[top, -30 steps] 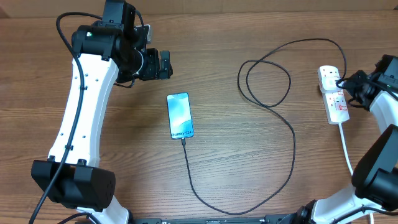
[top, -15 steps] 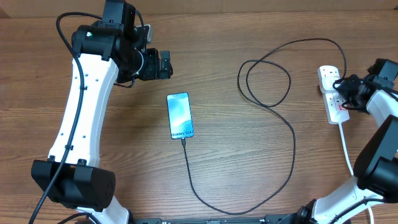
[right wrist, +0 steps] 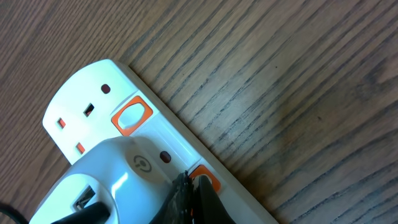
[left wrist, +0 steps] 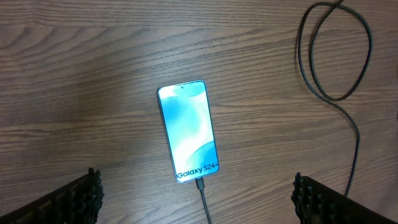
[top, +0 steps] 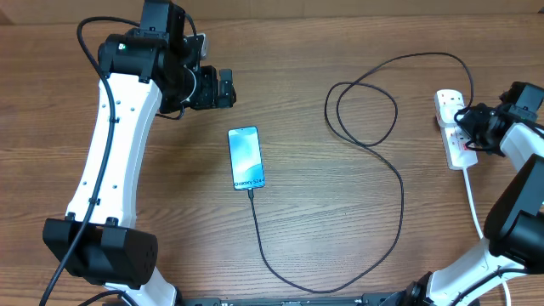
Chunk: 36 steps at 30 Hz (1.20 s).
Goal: Plug charger to phone and switch on socket
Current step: 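Press the power strip's orange switch beside the plug with the right gripper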
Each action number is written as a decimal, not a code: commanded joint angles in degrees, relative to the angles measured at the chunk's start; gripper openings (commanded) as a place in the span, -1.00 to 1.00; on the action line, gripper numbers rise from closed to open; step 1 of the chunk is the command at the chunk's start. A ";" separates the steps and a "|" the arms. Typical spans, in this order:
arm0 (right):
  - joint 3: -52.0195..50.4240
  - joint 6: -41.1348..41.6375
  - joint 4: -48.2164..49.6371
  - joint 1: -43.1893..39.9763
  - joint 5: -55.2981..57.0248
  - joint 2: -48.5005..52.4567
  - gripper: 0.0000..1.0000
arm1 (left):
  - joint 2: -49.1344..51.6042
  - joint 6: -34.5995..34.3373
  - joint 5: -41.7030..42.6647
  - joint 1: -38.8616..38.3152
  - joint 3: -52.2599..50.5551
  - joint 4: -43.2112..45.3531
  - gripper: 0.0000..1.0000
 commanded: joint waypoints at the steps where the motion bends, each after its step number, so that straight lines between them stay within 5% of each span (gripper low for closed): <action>1: 1.07 0.24 -0.81 0.07 -1.73 0.35 -0.92 | 0.02 1.51 0.70 -0.07 0.55 0.07 1.00; 10: -1.07 0.00 -1.20 0.11 -9.01 0.37 -0.92 | 0.02 1.51 0.72 -0.07 0.55 0.02 0.99; 36: 1.25 -1.03 -1.81 -2.64 -5.25 -3.98 -0.92 | 0.02 1.53 0.68 -0.07 0.55 0.11 1.00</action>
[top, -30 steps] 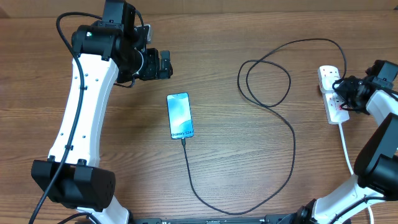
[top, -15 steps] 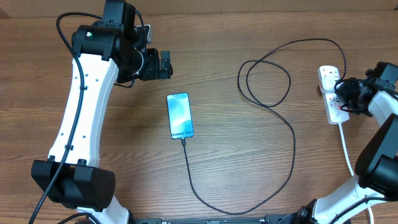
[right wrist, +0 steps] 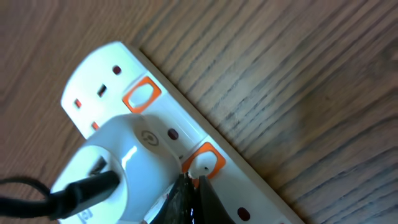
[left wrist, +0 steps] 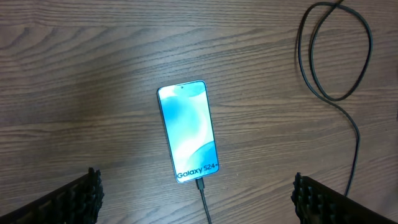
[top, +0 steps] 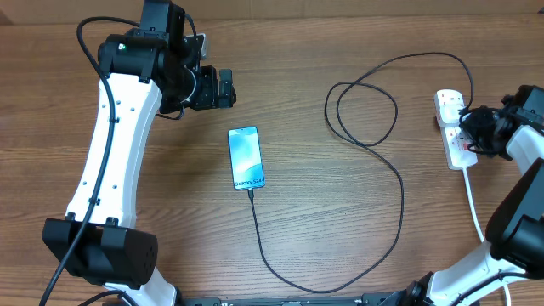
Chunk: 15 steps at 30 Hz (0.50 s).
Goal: Plug charger to phone and switch on socket
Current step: 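Press the power strip's orange switch beside the plug with the right gripper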
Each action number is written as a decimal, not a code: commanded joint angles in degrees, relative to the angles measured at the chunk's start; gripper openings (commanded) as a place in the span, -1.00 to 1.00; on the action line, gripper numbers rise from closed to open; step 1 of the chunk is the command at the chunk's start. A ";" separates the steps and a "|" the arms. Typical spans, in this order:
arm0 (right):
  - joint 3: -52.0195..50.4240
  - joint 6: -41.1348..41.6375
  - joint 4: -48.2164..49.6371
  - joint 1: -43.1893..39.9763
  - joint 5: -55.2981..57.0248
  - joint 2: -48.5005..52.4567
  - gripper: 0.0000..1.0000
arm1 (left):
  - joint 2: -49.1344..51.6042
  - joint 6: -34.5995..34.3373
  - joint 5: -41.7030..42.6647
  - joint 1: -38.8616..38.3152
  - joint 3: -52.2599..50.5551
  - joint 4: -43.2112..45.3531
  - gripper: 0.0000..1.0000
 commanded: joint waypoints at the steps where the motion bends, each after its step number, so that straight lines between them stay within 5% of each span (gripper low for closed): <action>1: 1.31 -0.55 0.94 -0.52 0.66 -2.56 -0.92 | 0.02 1.53 0.68 -0.07 0.55 0.09 1.00; 15: 1.16 -0.13 3.19 -0.35 1.99 0.28 -0.92 | 0.02 1.51 0.68 -0.07 0.55 0.48 1.00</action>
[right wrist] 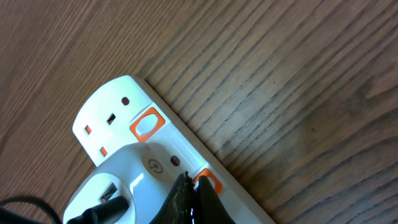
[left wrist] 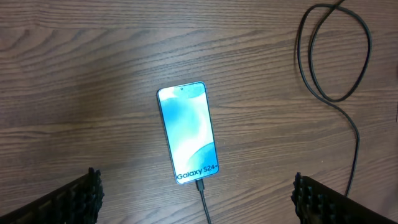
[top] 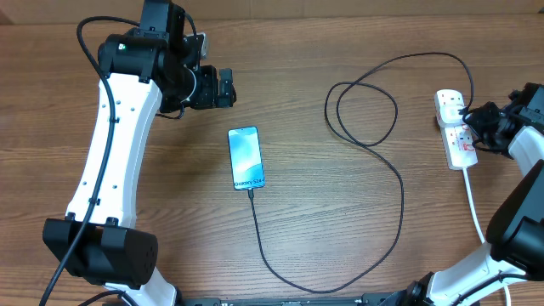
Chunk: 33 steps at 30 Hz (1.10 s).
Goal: Plug charger to phone and switch on socket
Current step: 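Press the power strip's orange switch beside the plug with the right gripper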
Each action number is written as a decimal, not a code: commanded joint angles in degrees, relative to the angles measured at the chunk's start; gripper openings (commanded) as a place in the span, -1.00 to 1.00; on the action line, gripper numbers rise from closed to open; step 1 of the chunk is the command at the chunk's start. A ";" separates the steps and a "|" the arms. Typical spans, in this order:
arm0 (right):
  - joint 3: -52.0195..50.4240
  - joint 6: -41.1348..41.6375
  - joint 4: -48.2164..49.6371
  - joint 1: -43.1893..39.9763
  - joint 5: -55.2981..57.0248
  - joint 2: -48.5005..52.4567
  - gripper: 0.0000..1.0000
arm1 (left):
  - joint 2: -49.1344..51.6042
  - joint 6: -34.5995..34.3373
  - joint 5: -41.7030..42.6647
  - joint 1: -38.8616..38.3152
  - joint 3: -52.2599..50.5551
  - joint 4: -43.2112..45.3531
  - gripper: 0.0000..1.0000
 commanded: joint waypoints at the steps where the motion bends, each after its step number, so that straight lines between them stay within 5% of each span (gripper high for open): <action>1: 1.16 -0.17 0.07 0.02 0.15 0.76 -0.92 | 0.02 1.51 0.68 -0.07 0.55 0.24 0.99; 33: 1.16 -0.15 -1.64 1.84 -4.20 5.14 -0.92 | 0.02 1.53 0.68 -0.07 0.55 1.01 0.99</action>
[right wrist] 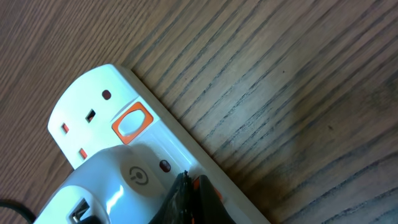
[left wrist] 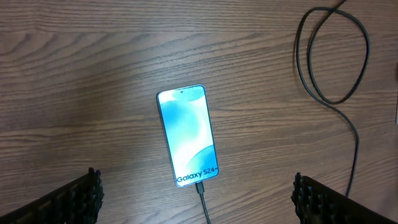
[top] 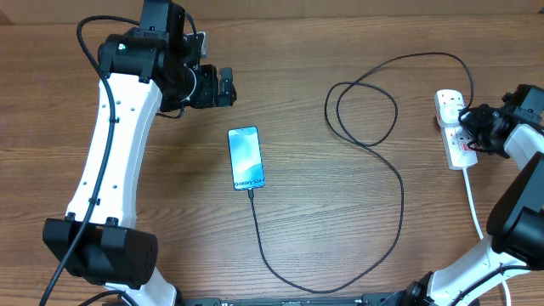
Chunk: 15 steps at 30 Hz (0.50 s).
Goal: Plug charger to phone and switch on socket
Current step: 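Press the power strip's orange switch beside the plug with the right gripper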
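The phone (top: 246,158) lies face up mid-table, screen lit, with the black charger cable (top: 387,166) plugged into its near end; the left wrist view shows the phone (left wrist: 187,135) and its plug (left wrist: 200,186). My left gripper (top: 224,87) hovers open up and to the left of it, fingertips (left wrist: 87,186) wide apart. The white socket strip (top: 453,127) lies at the right edge. My right gripper (right wrist: 189,182) is shut, its tips pressed onto the orange switch beside the white charger adapter (right wrist: 118,183) on the strip (right wrist: 93,99).
The cable makes a loose loop (top: 361,110) between phone and strip, and a long bow (top: 340,285) toward the table's near edge. The strip's own white lead (top: 473,200) runs toward the near right. A second orange switch (right wrist: 131,121) sits by an unused outlet.
The right gripper has shifted slightly along the strip and sits lower: its tips now cover the orange switch next to the adapter. The left arm and phone have not moved.
The phone stayed plugged in with the left gripper open above it throughout. The right gripper's shut tips sat at the switch beside the adapter, then a little back from it with the switch more exposed, and now press on it again.
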Each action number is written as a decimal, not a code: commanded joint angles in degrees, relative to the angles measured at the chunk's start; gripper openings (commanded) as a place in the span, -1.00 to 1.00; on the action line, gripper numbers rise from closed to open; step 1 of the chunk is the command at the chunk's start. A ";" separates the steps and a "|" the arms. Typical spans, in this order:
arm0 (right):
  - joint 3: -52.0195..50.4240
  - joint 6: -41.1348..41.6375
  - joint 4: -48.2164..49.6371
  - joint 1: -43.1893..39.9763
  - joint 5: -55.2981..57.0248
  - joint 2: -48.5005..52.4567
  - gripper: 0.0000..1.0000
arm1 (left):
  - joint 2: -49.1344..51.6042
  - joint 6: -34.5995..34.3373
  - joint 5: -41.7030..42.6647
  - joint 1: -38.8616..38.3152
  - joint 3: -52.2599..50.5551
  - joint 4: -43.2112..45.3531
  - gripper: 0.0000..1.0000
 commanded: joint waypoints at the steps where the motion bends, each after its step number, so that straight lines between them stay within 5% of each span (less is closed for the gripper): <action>1: 0.39 -0.24 -1.97 1.14 -4.31 1.90 -0.92 | 0.02 1.53 0.68 -0.07 0.55 0.39 0.99; 15: 0.39 -0.26 -6.73 5.77 -4.59 1.90 -0.92 | 0.02 1.53 0.68 -0.07 0.55 0.26 0.99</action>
